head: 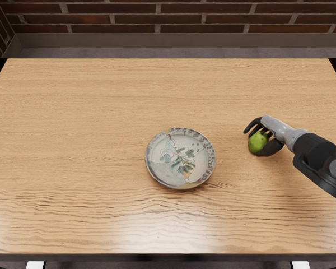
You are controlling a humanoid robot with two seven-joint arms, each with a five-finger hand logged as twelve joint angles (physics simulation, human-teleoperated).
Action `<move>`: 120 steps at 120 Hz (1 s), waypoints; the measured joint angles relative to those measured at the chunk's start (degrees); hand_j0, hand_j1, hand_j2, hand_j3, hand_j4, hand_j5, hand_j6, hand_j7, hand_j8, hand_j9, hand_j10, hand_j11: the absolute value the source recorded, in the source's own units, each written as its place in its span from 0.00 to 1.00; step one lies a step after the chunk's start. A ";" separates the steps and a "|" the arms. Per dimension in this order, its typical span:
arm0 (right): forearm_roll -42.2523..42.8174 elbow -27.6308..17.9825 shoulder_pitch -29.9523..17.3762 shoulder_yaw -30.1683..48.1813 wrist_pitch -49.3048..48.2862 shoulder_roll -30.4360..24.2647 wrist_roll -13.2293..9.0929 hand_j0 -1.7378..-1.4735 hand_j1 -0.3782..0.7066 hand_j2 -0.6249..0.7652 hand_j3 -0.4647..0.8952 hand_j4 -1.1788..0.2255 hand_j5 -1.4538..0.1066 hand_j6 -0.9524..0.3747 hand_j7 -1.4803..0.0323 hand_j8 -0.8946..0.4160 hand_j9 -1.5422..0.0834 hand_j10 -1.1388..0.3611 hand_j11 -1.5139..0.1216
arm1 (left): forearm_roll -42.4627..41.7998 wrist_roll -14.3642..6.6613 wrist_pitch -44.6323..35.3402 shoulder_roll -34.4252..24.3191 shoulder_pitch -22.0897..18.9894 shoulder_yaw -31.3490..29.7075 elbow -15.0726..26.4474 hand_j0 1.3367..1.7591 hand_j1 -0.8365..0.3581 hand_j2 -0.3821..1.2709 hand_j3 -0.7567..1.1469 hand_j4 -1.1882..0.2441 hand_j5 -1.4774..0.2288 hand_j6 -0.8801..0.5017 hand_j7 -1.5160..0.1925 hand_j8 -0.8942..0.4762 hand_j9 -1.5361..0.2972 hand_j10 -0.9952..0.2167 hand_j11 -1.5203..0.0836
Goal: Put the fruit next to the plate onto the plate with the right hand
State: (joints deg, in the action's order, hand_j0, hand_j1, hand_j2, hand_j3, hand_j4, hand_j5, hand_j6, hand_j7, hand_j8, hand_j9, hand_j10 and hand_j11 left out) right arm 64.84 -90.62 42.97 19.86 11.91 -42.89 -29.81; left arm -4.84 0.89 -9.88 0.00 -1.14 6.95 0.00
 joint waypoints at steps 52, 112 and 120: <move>-0.54 -0.31 0.49 0.62 -0.63 -0.76 0.10 0.31 0.58 0.54 0.34 0.43 0.42 0.37 0.47 0.38 0.46 0.40 0.45 | 0.01 0.00 0.00 0.00 0.00 0.00 0.00 0.76 0.99 0.23 0.40 0.83 0.87 0.64 0.89 0.65 0.84 0.82 0.95; -5.24 -2.79 0.95 12.82 -13.59 -4.40 0.17 0.31 0.58 0.58 0.34 0.42 0.42 0.34 0.47 0.36 0.46 0.39 0.45 | -0.01 0.00 -0.01 0.00 0.00 0.00 0.00 0.76 0.99 0.23 0.40 0.83 0.87 0.64 0.89 0.65 0.84 0.82 0.95; -7.03 -3.34 0.99 14.64 -16.11 -4.75 0.18 0.31 0.58 0.58 0.34 0.42 0.42 0.35 0.47 0.36 0.46 0.39 0.45 | 0.00 0.00 -0.01 0.00 0.02 0.00 0.00 0.76 0.99 0.23 0.40 0.83 0.87 0.64 0.89 0.65 0.84 0.82 0.95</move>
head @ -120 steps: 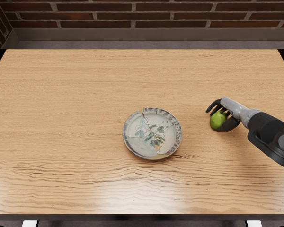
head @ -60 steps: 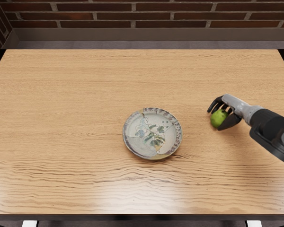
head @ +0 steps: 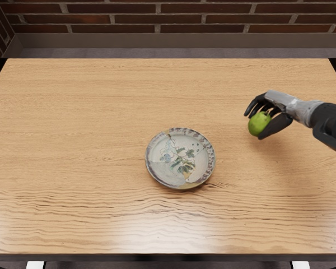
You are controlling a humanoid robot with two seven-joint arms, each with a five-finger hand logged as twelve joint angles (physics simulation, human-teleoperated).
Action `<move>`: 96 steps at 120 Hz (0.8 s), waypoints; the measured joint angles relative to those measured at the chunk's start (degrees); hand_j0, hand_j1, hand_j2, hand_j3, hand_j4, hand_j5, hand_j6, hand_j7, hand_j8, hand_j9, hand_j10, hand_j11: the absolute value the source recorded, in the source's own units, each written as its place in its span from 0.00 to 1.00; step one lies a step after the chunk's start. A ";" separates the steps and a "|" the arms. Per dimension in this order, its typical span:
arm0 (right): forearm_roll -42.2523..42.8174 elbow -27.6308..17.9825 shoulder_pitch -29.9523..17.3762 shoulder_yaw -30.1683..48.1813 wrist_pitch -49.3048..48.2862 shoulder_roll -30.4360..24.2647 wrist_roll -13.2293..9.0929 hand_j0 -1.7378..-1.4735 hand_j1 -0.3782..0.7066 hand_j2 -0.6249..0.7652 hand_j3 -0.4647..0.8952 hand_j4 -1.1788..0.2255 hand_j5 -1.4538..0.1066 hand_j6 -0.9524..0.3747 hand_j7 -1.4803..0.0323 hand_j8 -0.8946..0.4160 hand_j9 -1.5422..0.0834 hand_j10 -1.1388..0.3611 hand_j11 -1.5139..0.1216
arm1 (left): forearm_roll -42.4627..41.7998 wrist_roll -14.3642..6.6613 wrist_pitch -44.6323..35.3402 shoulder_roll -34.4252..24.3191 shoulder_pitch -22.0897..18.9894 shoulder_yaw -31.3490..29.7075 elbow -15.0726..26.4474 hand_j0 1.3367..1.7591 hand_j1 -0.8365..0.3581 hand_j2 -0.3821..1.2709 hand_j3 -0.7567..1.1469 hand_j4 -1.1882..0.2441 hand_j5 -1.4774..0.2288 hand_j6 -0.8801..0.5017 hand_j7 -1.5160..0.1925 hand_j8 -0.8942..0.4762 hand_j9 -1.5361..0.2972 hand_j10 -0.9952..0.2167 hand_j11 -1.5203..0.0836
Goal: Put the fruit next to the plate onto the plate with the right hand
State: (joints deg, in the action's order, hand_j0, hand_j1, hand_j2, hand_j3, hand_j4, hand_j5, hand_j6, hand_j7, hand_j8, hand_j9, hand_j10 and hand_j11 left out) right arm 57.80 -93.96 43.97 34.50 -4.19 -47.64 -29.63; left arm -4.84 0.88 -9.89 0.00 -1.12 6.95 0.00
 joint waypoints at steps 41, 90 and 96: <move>-2.36 -2.04 0.38 3.19 -6.17 3.05 -0.01 0.30 0.58 0.60 0.34 0.42 0.42 0.34 0.46 0.36 0.46 0.38 0.45 | 0.00 0.00 0.01 0.00 -0.02 0.00 0.00 0.76 0.99 0.23 0.40 0.83 0.87 0.64 0.89 0.65 0.84 0.82 0.95; -2.46 -2.17 1.10 3.26 -6.93 9.39 -0.09 0.30 0.59 0.60 0.34 0.42 0.42 0.35 0.46 0.37 0.46 0.39 0.45 | 0.00 0.00 0.00 0.00 -0.01 0.00 0.00 0.76 0.99 0.23 0.40 0.83 0.87 0.64 0.89 0.65 0.84 0.82 0.95; -2.45 -2.16 1.14 3.27 -6.93 9.96 -0.09 0.30 0.59 0.60 0.34 0.42 0.42 0.35 0.46 0.37 0.46 0.39 0.45 | 0.00 0.00 -0.02 0.00 -0.02 0.00 0.00 0.76 0.99 0.23 0.40 0.83 0.87 0.64 0.89 0.65 0.84 0.82 0.95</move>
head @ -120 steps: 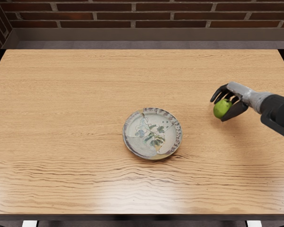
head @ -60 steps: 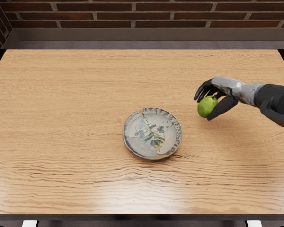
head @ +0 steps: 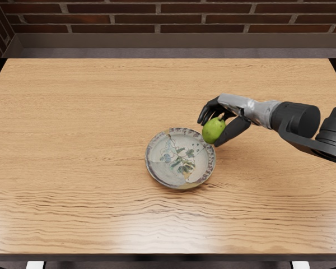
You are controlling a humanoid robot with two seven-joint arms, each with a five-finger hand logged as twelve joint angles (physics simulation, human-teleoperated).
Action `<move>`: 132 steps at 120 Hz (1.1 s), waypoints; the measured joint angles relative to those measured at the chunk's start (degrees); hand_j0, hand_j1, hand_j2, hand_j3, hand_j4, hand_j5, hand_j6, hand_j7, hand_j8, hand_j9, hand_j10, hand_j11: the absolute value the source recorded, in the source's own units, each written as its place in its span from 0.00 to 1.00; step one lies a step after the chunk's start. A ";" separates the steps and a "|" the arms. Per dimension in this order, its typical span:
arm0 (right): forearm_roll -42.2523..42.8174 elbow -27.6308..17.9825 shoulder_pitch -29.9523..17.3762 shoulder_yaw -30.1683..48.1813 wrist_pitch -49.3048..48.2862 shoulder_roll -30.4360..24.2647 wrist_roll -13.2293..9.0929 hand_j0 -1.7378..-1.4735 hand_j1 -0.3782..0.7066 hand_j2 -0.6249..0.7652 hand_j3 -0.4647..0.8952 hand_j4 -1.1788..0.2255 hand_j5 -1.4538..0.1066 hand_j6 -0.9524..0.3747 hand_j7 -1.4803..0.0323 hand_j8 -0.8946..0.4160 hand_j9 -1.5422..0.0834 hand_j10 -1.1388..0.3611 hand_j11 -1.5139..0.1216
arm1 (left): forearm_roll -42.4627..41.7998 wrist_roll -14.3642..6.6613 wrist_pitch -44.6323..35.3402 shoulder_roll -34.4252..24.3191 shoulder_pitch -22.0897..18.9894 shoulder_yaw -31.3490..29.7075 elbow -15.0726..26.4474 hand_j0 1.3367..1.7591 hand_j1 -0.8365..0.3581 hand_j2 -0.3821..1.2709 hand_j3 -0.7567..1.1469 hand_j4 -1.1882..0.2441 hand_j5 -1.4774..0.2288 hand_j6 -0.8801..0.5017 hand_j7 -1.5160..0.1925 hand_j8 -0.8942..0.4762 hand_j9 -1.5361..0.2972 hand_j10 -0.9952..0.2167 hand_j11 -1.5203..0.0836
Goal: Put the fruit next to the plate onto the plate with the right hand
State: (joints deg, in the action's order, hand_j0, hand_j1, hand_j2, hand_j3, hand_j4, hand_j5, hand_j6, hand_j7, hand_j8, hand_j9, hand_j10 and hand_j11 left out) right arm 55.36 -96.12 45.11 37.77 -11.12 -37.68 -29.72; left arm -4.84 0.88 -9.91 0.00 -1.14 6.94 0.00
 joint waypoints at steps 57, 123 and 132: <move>0.04 0.09 -0.08 -0.06 0.05 6.43 0.01 0.31 0.58 0.58 0.34 0.42 0.42 0.35 0.46 0.37 0.46 0.40 0.44 | 0.00 0.00 0.04 0.00 0.00 0.00 0.00 0.76 0.99 0.23 0.40 0.83 0.87 0.64 0.89 0.65 0.84 0.82 0.95; 4.30 2.26 -4.98 -1.03 0.69 12.87 0.00 0.31 0.58 0.57 0.34 0.42 0.42 0.35 0.46 0.37 0.46 0.40 0.44 | 0.00 0.00 0.03 0.00 0.00 0.00 0.00 0.76 0.99 0.23 0.40 0.83 0.87 0.64 0.89 0.65 0.84 0.82 0.95; 4.62 2.57 -5.22 -1.04 0.71 13.35 0.00 0.31 0.58 0.56 0.34 0.43 0.43 0.35 0.47 0.37 0.46 0.40 0.45 | 0.00 0.00 0.01 0.00 0.00 0.00 0.00 0.76 0.99 0.23 0.40 0.83 0.87 0.64 0.89 0.65 0.84 0.82 0.95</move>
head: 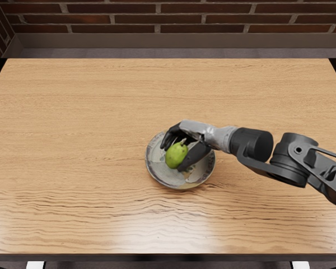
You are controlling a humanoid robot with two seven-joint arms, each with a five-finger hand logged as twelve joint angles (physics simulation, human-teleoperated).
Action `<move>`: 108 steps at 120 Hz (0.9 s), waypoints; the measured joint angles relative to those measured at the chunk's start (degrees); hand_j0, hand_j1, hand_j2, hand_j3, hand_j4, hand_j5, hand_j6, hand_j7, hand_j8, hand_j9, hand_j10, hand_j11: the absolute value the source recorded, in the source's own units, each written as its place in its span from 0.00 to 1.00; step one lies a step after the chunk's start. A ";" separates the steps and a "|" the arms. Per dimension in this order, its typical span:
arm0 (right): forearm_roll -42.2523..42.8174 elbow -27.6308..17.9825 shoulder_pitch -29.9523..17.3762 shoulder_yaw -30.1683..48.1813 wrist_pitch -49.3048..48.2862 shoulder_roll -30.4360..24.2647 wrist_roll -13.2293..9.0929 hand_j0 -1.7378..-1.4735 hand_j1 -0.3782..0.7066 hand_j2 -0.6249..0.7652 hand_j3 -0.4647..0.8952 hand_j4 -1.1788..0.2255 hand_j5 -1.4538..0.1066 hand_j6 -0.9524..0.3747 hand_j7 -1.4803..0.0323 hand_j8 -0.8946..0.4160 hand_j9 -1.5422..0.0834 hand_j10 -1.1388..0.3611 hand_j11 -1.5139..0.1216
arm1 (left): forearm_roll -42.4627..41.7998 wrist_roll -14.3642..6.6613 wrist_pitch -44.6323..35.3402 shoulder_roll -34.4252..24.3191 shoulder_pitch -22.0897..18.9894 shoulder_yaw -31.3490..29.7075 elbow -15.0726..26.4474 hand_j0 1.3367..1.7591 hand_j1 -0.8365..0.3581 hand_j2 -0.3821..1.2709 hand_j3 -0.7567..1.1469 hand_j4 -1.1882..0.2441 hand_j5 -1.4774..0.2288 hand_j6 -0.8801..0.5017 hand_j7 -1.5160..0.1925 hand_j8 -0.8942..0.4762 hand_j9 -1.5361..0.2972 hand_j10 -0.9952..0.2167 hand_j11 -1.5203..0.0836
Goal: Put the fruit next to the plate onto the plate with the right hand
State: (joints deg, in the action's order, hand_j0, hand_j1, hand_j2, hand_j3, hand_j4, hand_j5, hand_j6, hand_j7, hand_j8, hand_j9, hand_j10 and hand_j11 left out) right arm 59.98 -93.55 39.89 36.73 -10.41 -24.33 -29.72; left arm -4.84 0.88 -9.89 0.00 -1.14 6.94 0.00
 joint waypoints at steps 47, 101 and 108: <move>0.33 0.52 -0.82 0.17 3.09 0.05 -0.07 0.30 0.17 0.46 0.34 0.74 0.81 0.62 0.85 0.59 0.83 0.67 0.81 | -0.01 0.00 0.02 0.00 0.00 0.00 0.00 0.76 0.99 0.23 0.40 0.83 0.87 0.64 0.89 0.65 0.84 0.82 0.95; -0.72 0.20 0.90 2.58 2.42 -1.76 -1.13 0.30 0.04 0.45 0.34 0.83 0.92 0.71 0.96 0.67 0.94 0.75 0.91 | -0.02 0.00 0.00 0.00 0.00 0.00 0.00 0.76 0.99 0.23 0.40 0.83 0.87 0.64 0.89 0.65 0.84 0.82 0.95; -3.15 0.21 1.04 3.67 0.54 -3.32 -1.21 0.30 0.04 0.45 0.34 0.83 0.92 0.71 0.97 0.67 0.94 0.75 0.92 | -0.01 0.00 0.00 0.00 0.00 0.00 0.00 0.76 0.99 0.23 0.40 0.83 0.87 0.64 0.89 0.65 0.84 0.82 0.95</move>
State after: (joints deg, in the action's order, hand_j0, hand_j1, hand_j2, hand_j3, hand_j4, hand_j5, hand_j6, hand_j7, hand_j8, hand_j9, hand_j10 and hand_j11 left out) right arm 56.83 -93.35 40.92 40.40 -9.87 -27.66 -30.93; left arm -4.84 0.88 -9.89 0.00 -1.14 6.94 0.00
